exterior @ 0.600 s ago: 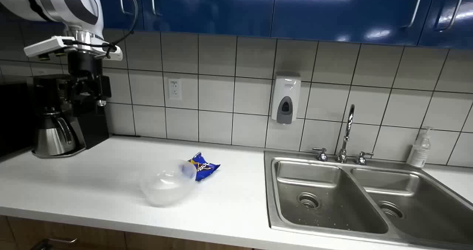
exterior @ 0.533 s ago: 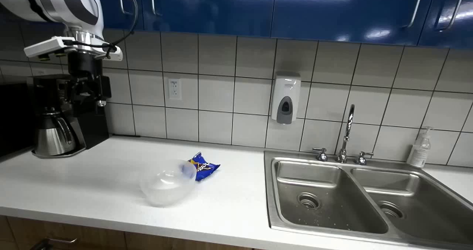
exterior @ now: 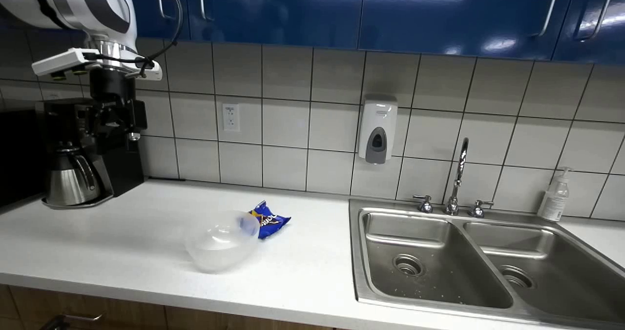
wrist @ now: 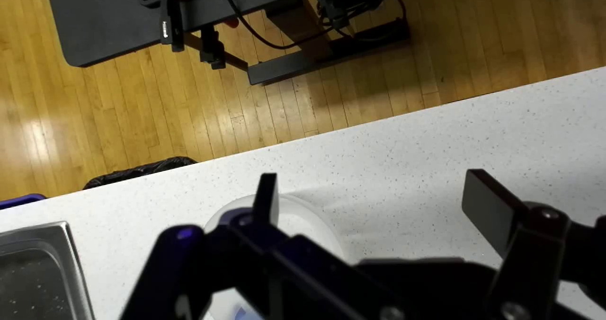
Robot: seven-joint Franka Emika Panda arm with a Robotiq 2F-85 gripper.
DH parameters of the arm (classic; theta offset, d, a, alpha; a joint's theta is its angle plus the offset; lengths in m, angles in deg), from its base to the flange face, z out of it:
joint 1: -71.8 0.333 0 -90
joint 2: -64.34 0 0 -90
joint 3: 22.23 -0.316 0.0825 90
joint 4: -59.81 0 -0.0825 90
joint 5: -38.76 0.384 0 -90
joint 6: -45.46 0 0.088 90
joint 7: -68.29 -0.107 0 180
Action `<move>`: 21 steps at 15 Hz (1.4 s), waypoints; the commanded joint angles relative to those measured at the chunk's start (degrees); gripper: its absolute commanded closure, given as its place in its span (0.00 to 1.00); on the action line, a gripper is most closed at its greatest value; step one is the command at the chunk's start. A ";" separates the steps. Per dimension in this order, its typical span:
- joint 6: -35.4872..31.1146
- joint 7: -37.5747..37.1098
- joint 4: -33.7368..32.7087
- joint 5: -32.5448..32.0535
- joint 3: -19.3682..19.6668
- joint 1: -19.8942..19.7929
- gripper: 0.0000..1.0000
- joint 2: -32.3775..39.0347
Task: Pick up the blue Doritos packet and put it in the clear bowl
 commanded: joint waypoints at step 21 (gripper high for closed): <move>-19.29 4.69 -19.41 -5.74 19.47 -2.54 0.00 30.80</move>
